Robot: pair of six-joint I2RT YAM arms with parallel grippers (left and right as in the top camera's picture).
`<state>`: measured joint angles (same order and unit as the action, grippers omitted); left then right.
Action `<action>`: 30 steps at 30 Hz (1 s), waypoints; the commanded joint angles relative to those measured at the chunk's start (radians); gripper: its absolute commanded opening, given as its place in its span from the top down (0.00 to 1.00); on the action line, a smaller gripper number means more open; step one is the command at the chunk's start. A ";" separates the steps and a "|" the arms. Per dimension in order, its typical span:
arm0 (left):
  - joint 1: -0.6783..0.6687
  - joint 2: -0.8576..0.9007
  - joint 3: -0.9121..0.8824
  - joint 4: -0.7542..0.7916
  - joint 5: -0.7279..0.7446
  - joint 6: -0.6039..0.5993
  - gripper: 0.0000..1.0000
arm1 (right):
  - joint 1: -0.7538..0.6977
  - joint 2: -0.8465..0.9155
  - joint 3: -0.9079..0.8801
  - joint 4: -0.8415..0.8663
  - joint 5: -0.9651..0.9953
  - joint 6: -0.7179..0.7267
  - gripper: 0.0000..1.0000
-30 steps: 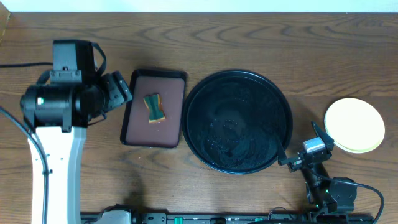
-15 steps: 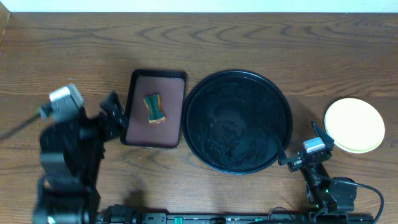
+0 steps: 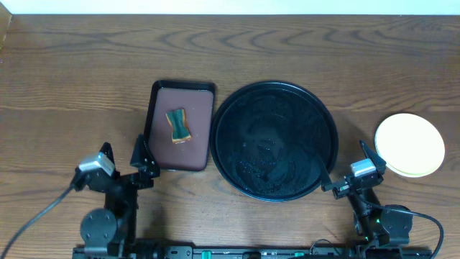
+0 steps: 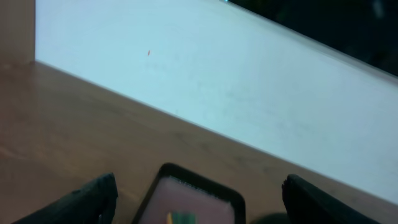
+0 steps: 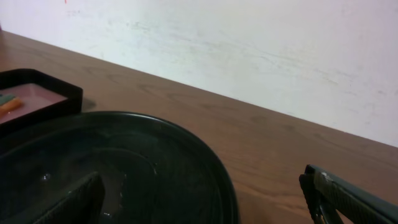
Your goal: Clean dirty plates on tray and stack at the side
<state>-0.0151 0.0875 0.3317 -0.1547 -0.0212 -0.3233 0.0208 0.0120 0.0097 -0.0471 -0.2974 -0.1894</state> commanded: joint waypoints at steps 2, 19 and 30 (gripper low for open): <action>-0.002 -0.085 -0.076 0.037 0.013 0.016 0.14 | -0.007 -0.006 -0.004 0.000 0.002 -0.006 0.01; -0.003 -0.086 -0.328 0.177 0.003 0.053 0.14 | -0.007 -0.006 -0.005 0.000 0.002 -0.006 0.01; -0.003 -0.070 -0.328 0.084 0.003 0.053 0.14 | -0.007 -0.006 -0.004 0.000 0.002 -0.006 0.01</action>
<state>-0.0151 0.0113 0.0139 -0.0196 -0.0055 -0.2867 0.0208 0.0116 0.0097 -0.0471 -0.2977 -0.1894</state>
